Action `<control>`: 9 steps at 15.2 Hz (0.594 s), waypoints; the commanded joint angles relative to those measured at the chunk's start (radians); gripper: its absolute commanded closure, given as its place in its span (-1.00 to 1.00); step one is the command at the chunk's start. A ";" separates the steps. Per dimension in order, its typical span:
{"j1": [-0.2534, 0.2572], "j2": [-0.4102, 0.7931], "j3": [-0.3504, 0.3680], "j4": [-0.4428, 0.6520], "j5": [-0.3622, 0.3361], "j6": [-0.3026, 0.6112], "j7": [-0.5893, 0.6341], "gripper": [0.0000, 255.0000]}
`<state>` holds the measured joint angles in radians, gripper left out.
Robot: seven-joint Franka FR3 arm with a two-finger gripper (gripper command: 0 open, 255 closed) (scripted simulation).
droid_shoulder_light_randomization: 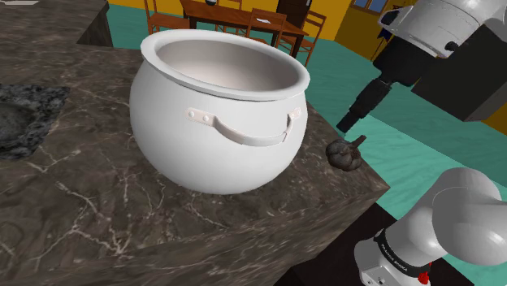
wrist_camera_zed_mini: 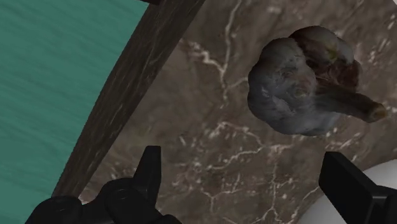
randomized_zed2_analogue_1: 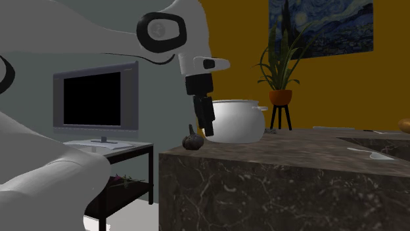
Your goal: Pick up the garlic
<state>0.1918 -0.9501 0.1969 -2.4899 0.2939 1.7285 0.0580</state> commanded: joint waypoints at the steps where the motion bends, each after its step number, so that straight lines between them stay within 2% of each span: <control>1: 0.032 -0.020 0.040 0.004 0.029 0.017 0.013 -1.00; 3: 0.055 -0.033 0.067 0.006 0.048 0.032 0.020 -1.00; 9: 0.064 -0.056 0.084 -0.084 0.067 0.099 0.010 -1.00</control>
<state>0.2533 -1.0007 0.2769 -2.5598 0.3565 1.8180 0.0677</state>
